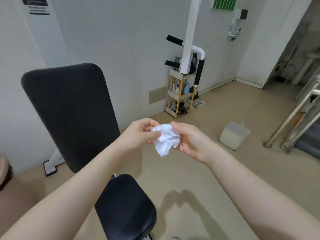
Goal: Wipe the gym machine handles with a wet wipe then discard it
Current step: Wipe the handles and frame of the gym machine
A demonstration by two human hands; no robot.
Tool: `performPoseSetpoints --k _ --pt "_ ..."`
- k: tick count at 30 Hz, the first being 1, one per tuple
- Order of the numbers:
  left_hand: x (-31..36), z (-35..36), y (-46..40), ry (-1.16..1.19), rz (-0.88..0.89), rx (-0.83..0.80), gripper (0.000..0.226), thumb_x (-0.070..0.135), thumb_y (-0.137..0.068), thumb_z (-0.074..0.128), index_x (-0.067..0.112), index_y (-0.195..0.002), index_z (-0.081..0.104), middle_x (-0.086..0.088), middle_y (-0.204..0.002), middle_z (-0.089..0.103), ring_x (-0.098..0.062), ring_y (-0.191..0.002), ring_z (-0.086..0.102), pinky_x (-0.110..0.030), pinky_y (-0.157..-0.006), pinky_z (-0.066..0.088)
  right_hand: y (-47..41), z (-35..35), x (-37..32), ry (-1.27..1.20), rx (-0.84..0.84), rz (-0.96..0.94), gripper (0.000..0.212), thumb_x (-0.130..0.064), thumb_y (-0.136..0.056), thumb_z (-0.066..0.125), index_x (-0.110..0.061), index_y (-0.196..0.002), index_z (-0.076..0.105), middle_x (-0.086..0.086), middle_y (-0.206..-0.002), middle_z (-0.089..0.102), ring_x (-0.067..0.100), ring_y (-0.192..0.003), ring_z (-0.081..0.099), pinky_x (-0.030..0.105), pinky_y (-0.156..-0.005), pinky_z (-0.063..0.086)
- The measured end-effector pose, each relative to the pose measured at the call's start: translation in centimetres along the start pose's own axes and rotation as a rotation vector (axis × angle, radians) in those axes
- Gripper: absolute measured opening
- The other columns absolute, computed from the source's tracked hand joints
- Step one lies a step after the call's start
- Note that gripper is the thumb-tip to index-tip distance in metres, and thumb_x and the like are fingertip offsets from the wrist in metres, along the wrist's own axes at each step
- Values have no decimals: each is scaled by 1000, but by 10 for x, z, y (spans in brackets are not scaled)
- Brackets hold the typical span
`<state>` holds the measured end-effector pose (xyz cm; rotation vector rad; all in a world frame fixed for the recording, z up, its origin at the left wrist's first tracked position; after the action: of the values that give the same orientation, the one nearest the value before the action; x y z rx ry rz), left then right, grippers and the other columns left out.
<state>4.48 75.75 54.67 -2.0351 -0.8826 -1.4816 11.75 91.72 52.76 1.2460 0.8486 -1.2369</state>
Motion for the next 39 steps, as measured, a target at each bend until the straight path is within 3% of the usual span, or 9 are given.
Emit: performPoseSetpoints --k 5,9,13,18,23,29,32,34,39 --pt "-4 36 -118 44 49 17 8 2 -87 56 8 -90 60 -2 -76 63 1 -57 56 -8 -55 43 -75 -91 -22 32 47 -53 30 -13 -90 55 1 -116 56 10 -94 64 18 -79 59 26 -70 45" --pt "7 51 -221 98 19 26 6 4 -88 58 9 -88 59 -4 -76 61 -1 -58 57 -10 -56 45 -140 -160 -66 -6 63 -44 13 -9 -91 50 -9 -97 62 8 -87 64 17 -75 58 25 -66 43" --pt "23 65 -308 82 6 39 5 5 -87 59 10 -87 59 -8 -81 63 -10 -68 59 -11 -61 48 -196 -221 -98 -14 89 -62 23 -9 -93 48 -2 -111 59 11 -92 63 18 -76 57 26 -67 42" --pt "33 89 -395 39 -7 76 5 9 -88 60 14 -86 60 0 -77 62 -3 -61 56 -14 -62 45 -252 -296 -125 -54 116 -95 22 -9 -93 47 0 -109 60 11 -87 63 18 -70 55 26 -61 39" --pt "42 116 -485 52 -28 245 9 12 -91 54 17 -87 59 1 -83 65 -8 -72 61 -21 -70 46 -320 -389 -158 -40 160 -117 21 -12 -94 47 -6 -106 63 12 -97 66 21 -85 59 27 -73 43" --pt "52 144 -589 -15 -105 484 25 25 -90 58 22 -115 58 8 -107 60 -14 -103 56 -29 -92 45 -405 -481 -195 234 424 -84 19 -12 -90 52 -8 -107 59 9 -101 62 24 -88 57 32 -71 47" --pt "60 153 -621 -83 -120 567 34 28 -86 62 21 -120 56 10 -112 61 -9 -101 59 -22 -84 41 -435 -487 -213 435 331 -200 14 -8 -88 44 -11 -97 55 0 -79 47 15 -70 42 26 -57 33" --pt "61 158 -634 -102 -117 640 29 26 -85 63 22 -114 60 10 -105 65 -7 -92 61 -21 -77 43 -453 -479 -219 467 221 -273 11 -13 -90 42 -14 -95 51 -3 -79 45 15 -73 40 27 -61 33" --pt "59 161 -645 -191 -138 767 15 22 -84 64 22 -99 63 10 -94 68 -11 -91 65 -29 -84 49 -478 -461 -204 27 -338 -187 28 -37 -98 33 -27 -107 57 -4 -119 59 13 -119 51 33 -106 33"
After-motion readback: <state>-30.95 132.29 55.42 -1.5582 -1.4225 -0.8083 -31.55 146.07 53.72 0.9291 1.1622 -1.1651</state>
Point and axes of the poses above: each hand's wrist, its own y-axis away from the middle knuckle, its own z-axis out of the palm, x = y × z, the point moved 1 cm from there along -y, towards the middle knuckle
